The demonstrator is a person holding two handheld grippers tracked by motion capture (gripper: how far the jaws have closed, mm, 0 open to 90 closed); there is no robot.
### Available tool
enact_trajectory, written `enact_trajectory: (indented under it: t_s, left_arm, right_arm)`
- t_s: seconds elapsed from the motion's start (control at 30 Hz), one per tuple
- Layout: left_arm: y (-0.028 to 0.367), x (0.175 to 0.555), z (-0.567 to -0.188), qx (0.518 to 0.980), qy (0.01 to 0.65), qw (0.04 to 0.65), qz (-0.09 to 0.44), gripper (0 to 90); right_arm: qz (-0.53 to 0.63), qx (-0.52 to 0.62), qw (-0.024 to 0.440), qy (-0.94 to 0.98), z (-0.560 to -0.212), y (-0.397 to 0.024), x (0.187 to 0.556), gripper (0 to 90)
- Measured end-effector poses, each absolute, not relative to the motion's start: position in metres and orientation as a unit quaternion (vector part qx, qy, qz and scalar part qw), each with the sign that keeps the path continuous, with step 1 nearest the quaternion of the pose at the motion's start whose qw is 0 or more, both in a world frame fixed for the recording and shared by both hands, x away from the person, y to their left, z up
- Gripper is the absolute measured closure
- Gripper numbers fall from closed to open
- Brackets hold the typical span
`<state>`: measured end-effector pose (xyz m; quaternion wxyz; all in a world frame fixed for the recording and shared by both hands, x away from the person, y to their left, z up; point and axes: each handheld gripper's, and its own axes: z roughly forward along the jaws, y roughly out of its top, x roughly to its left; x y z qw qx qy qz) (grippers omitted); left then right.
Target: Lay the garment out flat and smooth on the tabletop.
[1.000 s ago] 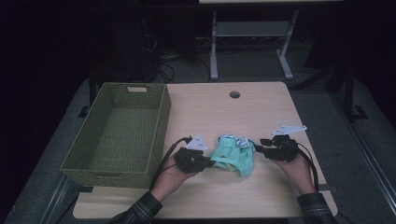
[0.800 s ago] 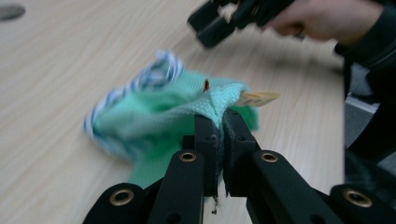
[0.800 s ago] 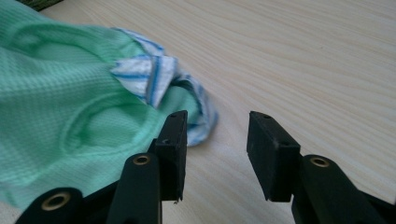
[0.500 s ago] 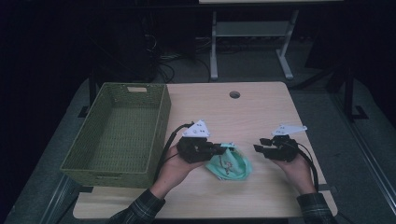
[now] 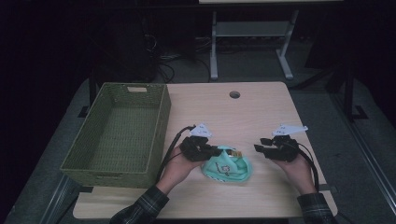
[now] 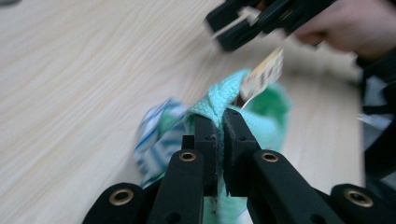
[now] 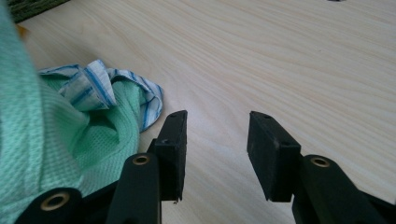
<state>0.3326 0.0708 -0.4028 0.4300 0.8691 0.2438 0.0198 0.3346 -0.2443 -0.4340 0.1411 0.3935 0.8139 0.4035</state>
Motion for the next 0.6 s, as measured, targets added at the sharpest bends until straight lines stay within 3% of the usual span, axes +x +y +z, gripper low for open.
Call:
enact_trajectory:
  t_s: [0.6]
  left_arm:
    - [0.087,0.336,-0.436,0.889,0.281,0.357,0.057,70.1]
  right_arm:
    - [0.426,0.355,0.11,0.825,-0.43,-0.221,0.311,58.0]
